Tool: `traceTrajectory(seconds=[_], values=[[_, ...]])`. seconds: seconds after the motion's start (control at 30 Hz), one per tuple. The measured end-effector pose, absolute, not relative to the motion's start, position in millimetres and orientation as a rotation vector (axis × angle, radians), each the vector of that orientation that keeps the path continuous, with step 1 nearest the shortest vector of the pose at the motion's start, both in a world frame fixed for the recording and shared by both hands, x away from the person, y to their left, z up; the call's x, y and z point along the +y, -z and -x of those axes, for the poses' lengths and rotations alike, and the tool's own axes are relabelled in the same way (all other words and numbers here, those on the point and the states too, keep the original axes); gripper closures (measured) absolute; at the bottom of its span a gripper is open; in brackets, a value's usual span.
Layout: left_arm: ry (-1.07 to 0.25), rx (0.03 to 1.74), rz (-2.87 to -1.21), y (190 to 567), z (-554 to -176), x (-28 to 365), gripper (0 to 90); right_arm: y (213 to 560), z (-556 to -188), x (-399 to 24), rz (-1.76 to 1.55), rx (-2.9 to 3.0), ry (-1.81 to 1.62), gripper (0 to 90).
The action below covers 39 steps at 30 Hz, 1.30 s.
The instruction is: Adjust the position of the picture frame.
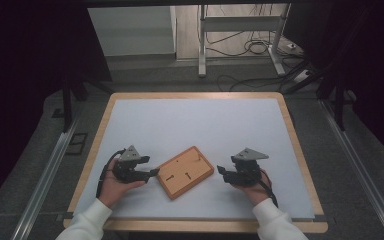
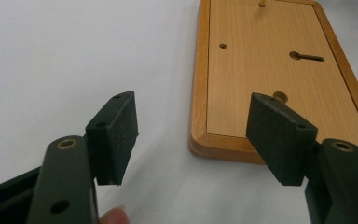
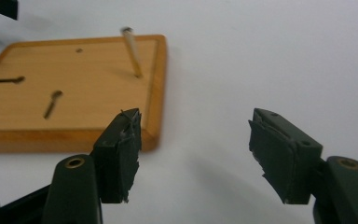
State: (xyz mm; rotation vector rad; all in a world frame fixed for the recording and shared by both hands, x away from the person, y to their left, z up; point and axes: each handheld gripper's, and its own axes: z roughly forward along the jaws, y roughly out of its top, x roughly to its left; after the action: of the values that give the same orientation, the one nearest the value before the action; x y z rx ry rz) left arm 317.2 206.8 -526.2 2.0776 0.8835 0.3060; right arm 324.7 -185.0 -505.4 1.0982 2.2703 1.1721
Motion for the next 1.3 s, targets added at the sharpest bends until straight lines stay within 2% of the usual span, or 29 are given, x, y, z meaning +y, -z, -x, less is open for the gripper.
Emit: traceTrajectory(seconds=[0.07,0.1,0.13,0.17,0.2,0.23,0.27,0.37,0.5,0.9,1.3], values=[[-0.297,0.880,-2.074,526.4,-318.1,208.5,39.1,504.9,-321.0,-195.7,-1.114,2.253,-1.167,33.6],[-0.293,0.875,-2.067,525.7,-317.9,209.5,44.5,504.9,-318.9,-200.4,-1.123,2.249,-1.165,33.5],[-0.291,0.868,-2.063,524.0,-317.4,211.0,52.7,505.1,-316.7,-204.7,-1.126,2.246,-1.162,33.4],[-0.291,0.866,-2.059,522.8,-317.3,211.9,65.7,505.8,-312.2,-211.9,-1.127,2.244,-1.154,33.2],[-0.286,0.864,-2.059,521.6,-317.5,212.8,65.7,505.8,-312.2,-211.9,-1.127,2.244,-1.154,33.2],[-0.280,0.859,-2.062,521.0,-317.9,213.5,75.2,507.2,-308.2,-218.0,-1.123,2.251,-1.141,32.7],[-0.283,0.857,-2.064,521.2,-318.4,214.1,75.2,507.2,-308.2,-218.0,-1.123,2.251,-1.141,32.7],[-0.289,0.878,-2.086,523.8,-321.8,215.6,85.8,508.6,-301.5,-226.7,-1.130,2.259,-1.131,32.1],[-0.266,0.900,-2.106,528.9,-329.1,216.4,89.6,507.3,-292.7,-234.3,-1.121,2.261,-1.129,31.8],[-0.251,0.866,-2.197,537.3,-337.3,202.7,89.9,504.5,-287.3,-240.4,-1.109,2.239,-1.127,30.4],[-0.256,0.854,-2.215,538.6,-334.7,202.1,90.0,503.0,-288.6,-242.6,-1.106,2.232,-1.119,29.6]])
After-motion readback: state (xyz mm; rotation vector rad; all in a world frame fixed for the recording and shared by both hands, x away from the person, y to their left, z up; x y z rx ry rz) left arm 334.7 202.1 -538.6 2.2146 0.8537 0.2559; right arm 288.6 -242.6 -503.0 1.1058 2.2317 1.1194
